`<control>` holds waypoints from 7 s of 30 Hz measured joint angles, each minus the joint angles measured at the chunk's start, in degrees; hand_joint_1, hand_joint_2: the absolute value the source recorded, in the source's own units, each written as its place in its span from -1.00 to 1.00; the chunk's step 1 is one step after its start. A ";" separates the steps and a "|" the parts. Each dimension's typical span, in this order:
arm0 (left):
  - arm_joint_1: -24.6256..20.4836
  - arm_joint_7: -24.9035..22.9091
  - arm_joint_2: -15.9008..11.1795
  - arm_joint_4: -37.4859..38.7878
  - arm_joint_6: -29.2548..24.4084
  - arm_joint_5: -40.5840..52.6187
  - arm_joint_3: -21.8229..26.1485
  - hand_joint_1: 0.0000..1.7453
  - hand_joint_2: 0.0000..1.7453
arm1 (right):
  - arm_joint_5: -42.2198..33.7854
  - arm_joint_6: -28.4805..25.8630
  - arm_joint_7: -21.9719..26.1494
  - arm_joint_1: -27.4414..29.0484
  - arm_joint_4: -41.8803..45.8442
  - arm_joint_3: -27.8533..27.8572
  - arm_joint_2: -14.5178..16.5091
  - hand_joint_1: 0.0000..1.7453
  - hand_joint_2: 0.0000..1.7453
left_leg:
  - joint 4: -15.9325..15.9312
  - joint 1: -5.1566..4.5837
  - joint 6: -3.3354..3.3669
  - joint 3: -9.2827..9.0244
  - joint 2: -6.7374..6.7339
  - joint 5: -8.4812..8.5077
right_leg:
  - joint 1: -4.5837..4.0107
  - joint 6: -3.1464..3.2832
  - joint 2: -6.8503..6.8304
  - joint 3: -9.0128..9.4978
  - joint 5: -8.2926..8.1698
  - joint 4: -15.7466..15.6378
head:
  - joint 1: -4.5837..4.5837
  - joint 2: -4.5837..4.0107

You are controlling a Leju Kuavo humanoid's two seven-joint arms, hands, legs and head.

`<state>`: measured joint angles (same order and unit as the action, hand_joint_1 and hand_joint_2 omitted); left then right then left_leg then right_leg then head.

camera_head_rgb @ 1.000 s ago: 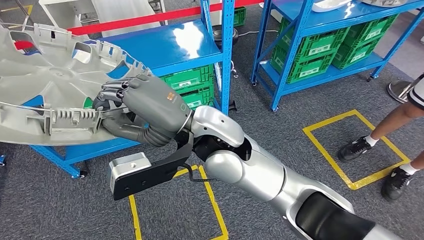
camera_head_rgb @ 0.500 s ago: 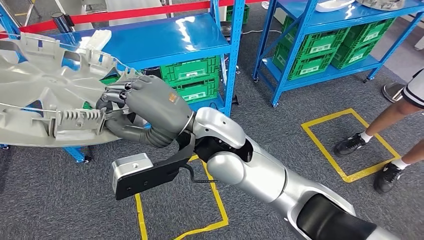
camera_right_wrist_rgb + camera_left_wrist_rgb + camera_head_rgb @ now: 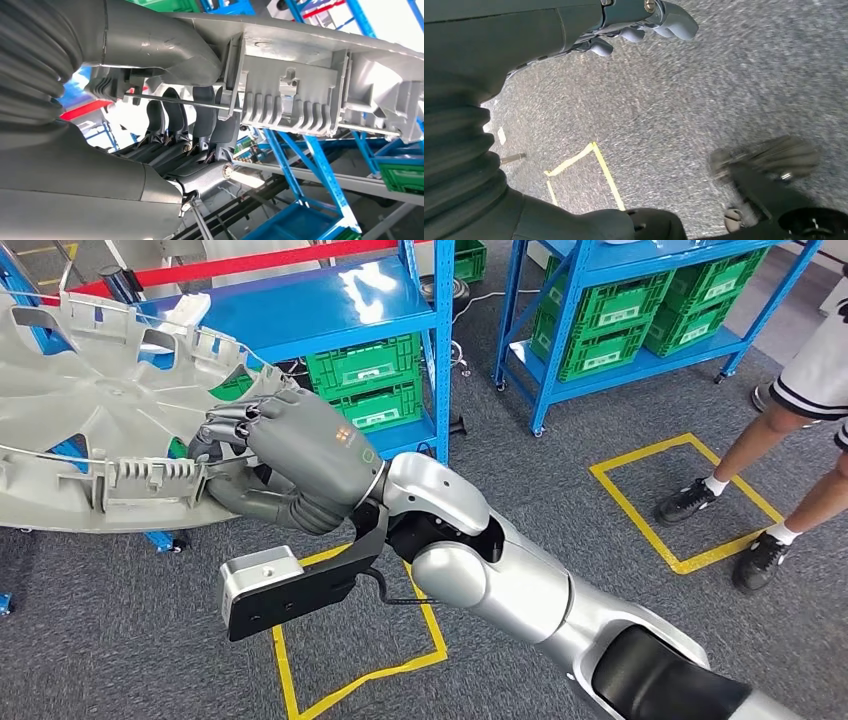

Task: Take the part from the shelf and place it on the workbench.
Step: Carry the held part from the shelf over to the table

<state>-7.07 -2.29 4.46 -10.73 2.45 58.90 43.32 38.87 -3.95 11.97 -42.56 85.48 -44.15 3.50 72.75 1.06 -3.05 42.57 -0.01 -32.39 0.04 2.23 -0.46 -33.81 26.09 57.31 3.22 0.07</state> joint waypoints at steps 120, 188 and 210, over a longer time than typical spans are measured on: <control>0.72 3.56 -1.32 0.02 0.55 3.02 0.96 -1.00 1.00 | 0.60 1.44 0.75 0.83 -0.33 -1.66 -2.07 1.00 1.00 | -13.83 -0.55 2.60 -7.36 -1.54 6.39 | -0.23 -2.18 -5.68 0.97 3.72 2.89 | -0.54 0.00; 2.02 5.25 -1.37 0.05 0.13 1.29 4.27 -1.00 1.00 | 0.81 1.52 2.07 1.06 -0.62 -1.14 -3.02 1.00 1.00 | -13.45 -0.03 3.13 -6.93 3.74 7.01 | 0.20 -2.51 0.47 -6.06 8.17 16.66 | 0.25 -0.01; 1.81 5.22 -1.44 0.18 0.31 2.28 4.37 -1.00 1.00 | 0.70 1.52 1.40 0.59 -0.63 -1.09 -3.42 1.00 1.00 | -13.60 -0.32 1.77 -7.67 -2.62 6.52 | -0.79 -1.37 -6.94 0.77 1.95 1.66 | 0.14 -0.01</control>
<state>-5.27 2.92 3.02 -10.55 2.75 61.18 47.69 39.57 -2.43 13.37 -41.97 84.85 -45.24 0.09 59.14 0.74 -1.28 34.90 -2.62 -25.87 -0.75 0.86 -7.41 -33.05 28.04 58.97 3.36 0.07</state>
